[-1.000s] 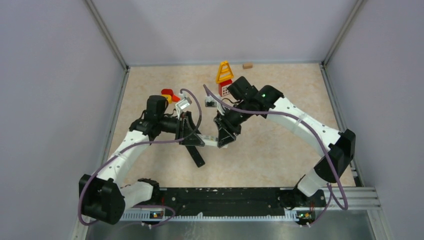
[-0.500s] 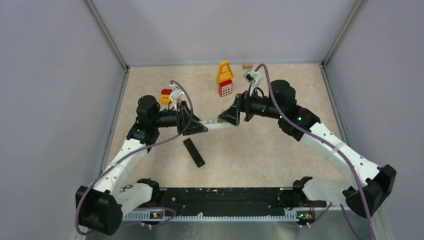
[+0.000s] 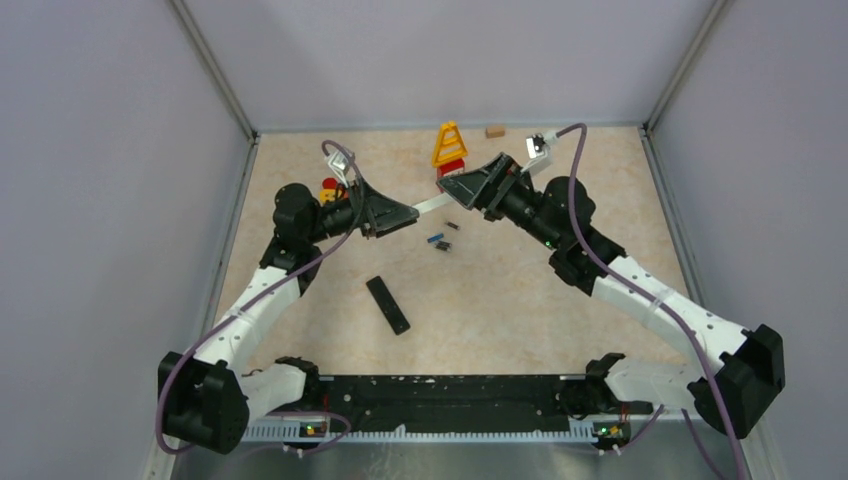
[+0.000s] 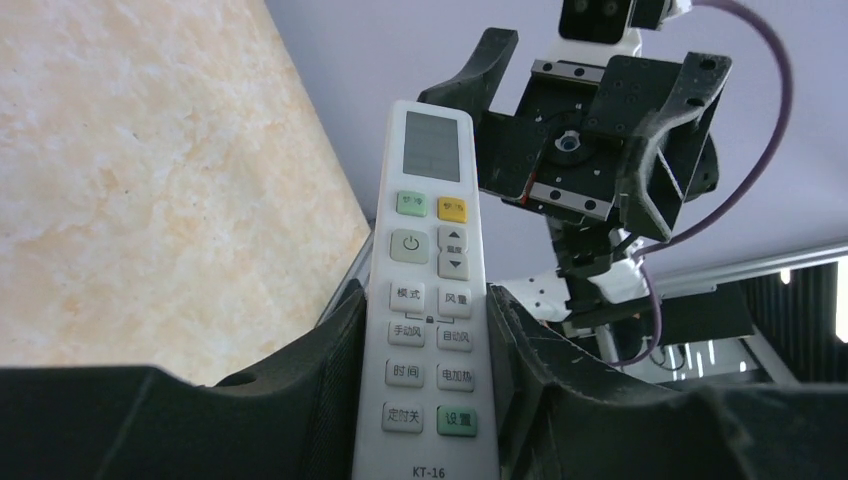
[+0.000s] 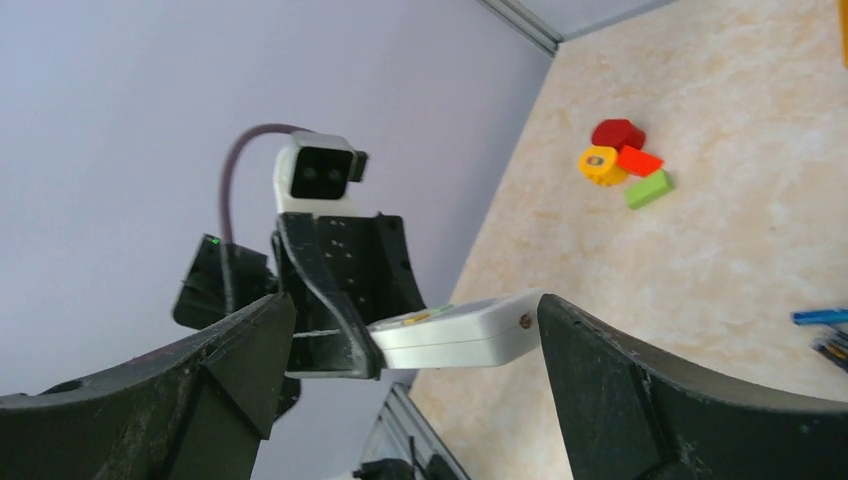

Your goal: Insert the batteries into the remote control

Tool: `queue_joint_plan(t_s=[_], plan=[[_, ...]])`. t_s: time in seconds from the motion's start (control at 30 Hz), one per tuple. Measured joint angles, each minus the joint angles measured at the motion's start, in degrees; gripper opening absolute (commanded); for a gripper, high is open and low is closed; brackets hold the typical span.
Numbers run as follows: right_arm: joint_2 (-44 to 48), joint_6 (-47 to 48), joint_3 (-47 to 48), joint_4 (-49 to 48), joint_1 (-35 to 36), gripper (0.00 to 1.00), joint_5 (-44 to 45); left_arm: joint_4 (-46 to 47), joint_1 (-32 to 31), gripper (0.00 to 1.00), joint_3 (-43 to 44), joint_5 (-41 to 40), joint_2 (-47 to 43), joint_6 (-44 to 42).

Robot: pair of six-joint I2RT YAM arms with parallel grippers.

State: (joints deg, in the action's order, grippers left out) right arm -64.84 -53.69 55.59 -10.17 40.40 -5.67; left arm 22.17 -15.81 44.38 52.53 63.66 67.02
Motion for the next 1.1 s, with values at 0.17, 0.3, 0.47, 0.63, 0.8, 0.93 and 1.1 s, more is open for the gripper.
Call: queue_joint_plan(t_s=[0.17,0.3,0.47,0.63,0.8,0.93,1.1], plan=[[-2.1,-4.6,0.0,-5.8,0.3,0.93,1.2,0.7,0.1,0.0,0.6,-2.5,0.0,6.7],[-3.2,-6.6,0.0,-7.3,0.5,0.92,2.9,0.5,0.1,0.0,0.6,-4.0,0.0,9.7],[-3.3,-8.2,0.0,-6.9,1.1,0.92,5.1,0.2,0.1,0.0,0.6,-4.7,0.0,11.7],[-5.6,-9.1,3.3,-2.5,1.3,0.9,6.6,-0.5,0.1,0.0,0.6,-6.3,0.0,11.9],[-7.6,-9.4,6.5,3.4,2.0,0.91,8.5,-2.2,0.1,0.0,0.6,-8.1,-0.5,9.7],[-8.1,-9.9,7.2,8.2,3.4,0.92,8.8,-2.9,0.0,0.0,0.6,-11.1,-1.7,7.4],[-10.0,-10.3,7.0,4.4,3.8,0.89,4.2,-1.4,0.0,0.0,0.6,-12.6,-2.6,7.0]])
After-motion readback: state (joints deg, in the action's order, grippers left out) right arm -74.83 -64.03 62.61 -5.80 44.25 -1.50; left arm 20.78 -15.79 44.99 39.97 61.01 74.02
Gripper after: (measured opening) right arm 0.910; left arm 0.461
